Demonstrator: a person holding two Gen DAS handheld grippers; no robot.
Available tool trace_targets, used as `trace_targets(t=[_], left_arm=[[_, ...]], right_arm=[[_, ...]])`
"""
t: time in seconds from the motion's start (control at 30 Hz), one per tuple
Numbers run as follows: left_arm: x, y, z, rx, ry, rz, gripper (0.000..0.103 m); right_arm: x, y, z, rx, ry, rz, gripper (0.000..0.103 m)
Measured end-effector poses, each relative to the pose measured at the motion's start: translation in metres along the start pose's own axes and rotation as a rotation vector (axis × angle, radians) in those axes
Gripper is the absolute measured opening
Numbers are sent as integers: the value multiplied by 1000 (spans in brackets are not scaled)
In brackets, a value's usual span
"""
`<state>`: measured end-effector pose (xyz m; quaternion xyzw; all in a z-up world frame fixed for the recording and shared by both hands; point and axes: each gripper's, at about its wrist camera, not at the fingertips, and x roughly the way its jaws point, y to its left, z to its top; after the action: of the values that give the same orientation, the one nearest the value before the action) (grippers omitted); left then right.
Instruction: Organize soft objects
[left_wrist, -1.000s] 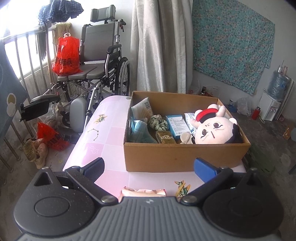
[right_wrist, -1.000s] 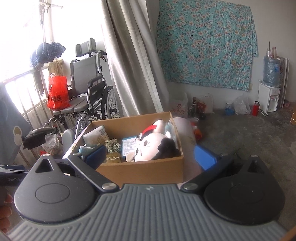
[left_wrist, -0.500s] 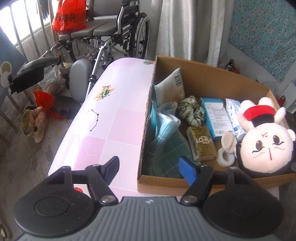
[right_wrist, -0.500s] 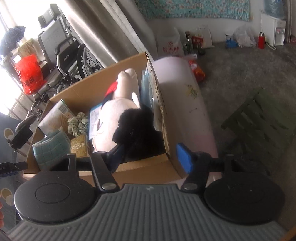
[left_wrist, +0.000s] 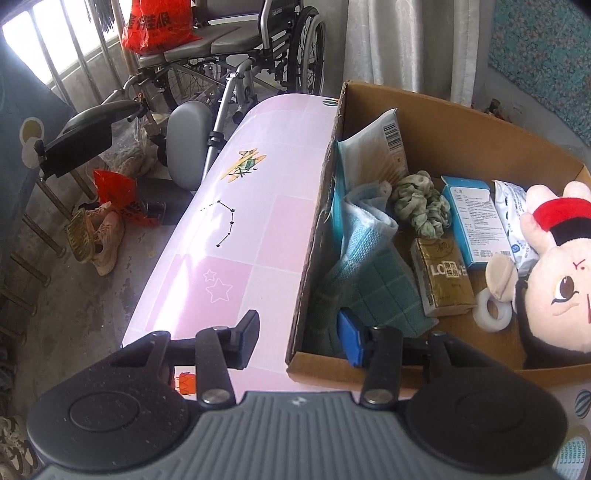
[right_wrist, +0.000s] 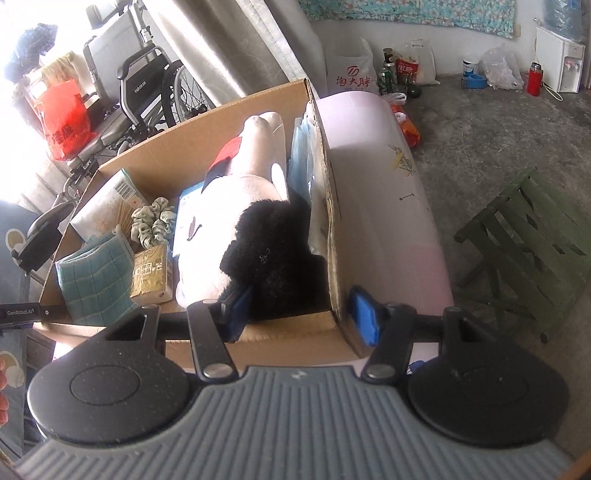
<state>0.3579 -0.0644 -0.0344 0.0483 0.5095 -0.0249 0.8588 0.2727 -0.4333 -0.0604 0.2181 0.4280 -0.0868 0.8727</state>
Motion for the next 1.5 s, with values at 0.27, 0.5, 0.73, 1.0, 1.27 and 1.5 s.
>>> trace_targets(t=[0.27,0.5,0.73,1.0,1.27,1.5], left_arm=[[-11,15,-20,6,28,-23,45],[-11,14,-31,23,38,-65,52],[-55,15,-39,58,-131,-60,90],[-160,29,-88,53,-277,-85,103],[-196,21,-158,37,-171,-53,103],[-204,-3,-202,102,-193,-16,103]], right_arm=[[-21,3,-29,6,13,49,58],[-34,5,-41,9,22,43,58],[-67,-2,-44,22,-73,17,65],[-193,11,-92,-48,-278,21,101],[-262,59,-163,-209,-307,-121,102],[-279,93,-199,-282,-271,-184,102]])
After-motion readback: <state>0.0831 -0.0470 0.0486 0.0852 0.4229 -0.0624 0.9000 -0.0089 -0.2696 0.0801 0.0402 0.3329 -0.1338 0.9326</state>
